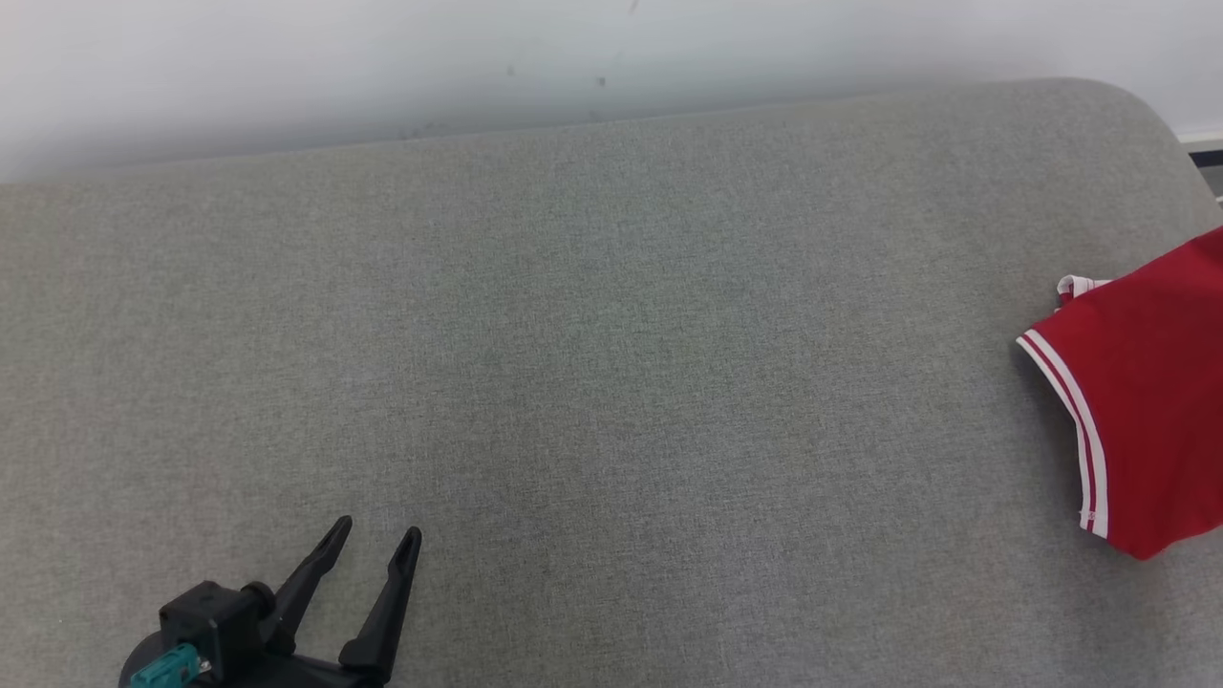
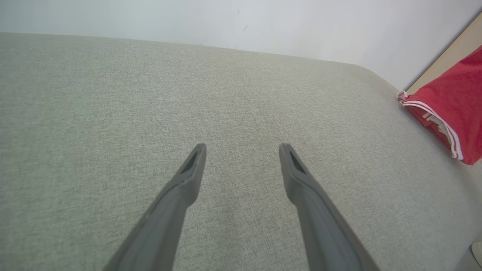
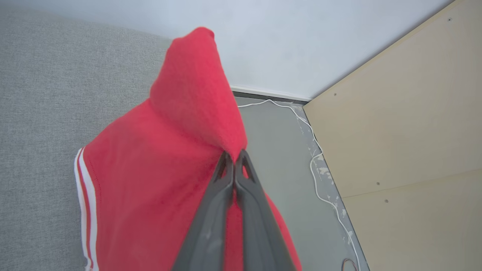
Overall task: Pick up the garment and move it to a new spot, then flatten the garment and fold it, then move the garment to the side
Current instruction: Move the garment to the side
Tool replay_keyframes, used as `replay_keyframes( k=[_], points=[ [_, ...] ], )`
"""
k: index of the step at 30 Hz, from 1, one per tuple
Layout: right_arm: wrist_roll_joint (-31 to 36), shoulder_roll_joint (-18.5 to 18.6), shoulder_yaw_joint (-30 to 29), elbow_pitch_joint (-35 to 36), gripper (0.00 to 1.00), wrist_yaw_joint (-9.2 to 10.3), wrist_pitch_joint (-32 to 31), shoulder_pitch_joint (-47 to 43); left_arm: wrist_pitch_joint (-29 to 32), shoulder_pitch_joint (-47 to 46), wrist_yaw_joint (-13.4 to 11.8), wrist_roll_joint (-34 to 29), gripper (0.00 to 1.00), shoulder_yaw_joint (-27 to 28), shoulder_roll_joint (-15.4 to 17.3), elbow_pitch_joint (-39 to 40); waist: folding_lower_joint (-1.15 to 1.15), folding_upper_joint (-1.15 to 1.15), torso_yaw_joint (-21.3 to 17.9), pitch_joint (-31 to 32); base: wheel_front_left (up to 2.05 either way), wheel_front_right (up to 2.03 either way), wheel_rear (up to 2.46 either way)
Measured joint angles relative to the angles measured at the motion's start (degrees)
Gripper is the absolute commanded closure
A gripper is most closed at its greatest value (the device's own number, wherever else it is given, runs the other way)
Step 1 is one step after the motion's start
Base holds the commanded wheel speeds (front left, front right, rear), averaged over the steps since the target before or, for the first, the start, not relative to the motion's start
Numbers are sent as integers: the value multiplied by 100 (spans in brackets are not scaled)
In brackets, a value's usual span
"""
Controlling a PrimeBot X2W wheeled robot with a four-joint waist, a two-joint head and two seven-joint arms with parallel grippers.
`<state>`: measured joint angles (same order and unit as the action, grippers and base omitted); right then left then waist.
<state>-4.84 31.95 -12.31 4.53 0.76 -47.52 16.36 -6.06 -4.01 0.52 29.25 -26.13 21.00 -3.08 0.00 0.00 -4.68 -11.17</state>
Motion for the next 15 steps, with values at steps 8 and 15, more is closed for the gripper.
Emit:
replay_keyframes(
  k=[8, 15],
  points=[
    [174, 0, 5, -179, 80, 71, 279, -39, 48, -109, 0, -11, 0, -7, 48, 16, 0, 0, -3, -110, 0, 0, 0],
    [386, -8, 7, -208, 0, 233, 453, -62, 99, -123, 0, -42, 0, -16, 67, 34, 0, 0, 1, -124, 0, 0, 0]
  ],
)
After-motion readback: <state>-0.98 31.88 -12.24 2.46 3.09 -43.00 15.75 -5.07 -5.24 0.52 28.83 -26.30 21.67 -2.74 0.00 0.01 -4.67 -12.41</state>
